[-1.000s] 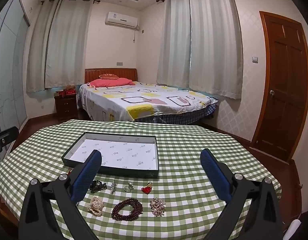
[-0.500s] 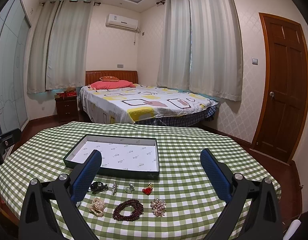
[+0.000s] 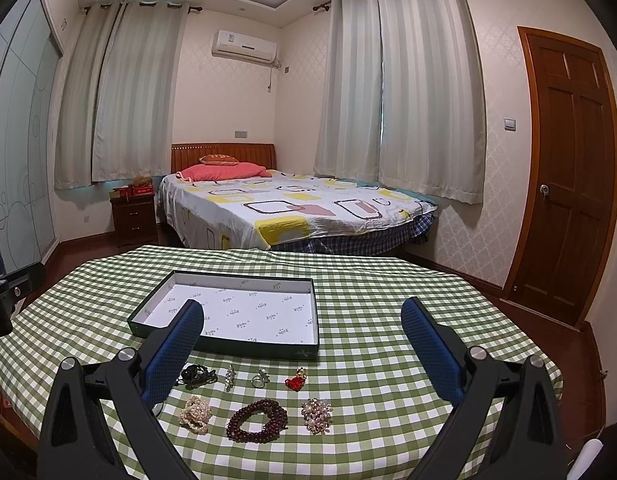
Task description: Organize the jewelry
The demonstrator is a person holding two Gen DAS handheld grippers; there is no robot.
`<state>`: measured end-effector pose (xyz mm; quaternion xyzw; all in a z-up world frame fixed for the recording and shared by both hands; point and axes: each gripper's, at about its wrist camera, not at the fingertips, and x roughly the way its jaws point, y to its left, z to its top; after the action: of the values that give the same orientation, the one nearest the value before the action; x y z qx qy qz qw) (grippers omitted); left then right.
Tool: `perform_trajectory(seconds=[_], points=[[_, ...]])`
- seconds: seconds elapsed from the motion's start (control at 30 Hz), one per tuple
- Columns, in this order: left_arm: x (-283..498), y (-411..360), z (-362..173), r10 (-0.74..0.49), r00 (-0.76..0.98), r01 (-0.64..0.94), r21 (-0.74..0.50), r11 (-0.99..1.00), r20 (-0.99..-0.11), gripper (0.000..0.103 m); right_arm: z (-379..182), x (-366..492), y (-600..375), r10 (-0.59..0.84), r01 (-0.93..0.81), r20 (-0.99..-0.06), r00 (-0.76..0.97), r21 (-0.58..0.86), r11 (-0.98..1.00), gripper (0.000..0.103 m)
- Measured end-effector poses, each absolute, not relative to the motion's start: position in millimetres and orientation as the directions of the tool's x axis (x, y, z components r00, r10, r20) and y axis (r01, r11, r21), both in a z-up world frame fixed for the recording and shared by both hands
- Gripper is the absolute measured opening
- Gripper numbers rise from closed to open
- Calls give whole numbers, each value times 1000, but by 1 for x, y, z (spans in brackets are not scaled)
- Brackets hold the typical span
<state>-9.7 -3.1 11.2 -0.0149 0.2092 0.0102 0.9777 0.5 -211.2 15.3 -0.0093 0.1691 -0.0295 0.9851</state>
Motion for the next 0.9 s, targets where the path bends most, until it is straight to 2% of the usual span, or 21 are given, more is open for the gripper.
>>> perform_trajectory(seconds=[0.9], points=[[-10, -4, 5, 18, 910, -31, -25, 999, -415, 99, 16, -2, -211, -61, 55, -329, 942, -28, 998, 97]])
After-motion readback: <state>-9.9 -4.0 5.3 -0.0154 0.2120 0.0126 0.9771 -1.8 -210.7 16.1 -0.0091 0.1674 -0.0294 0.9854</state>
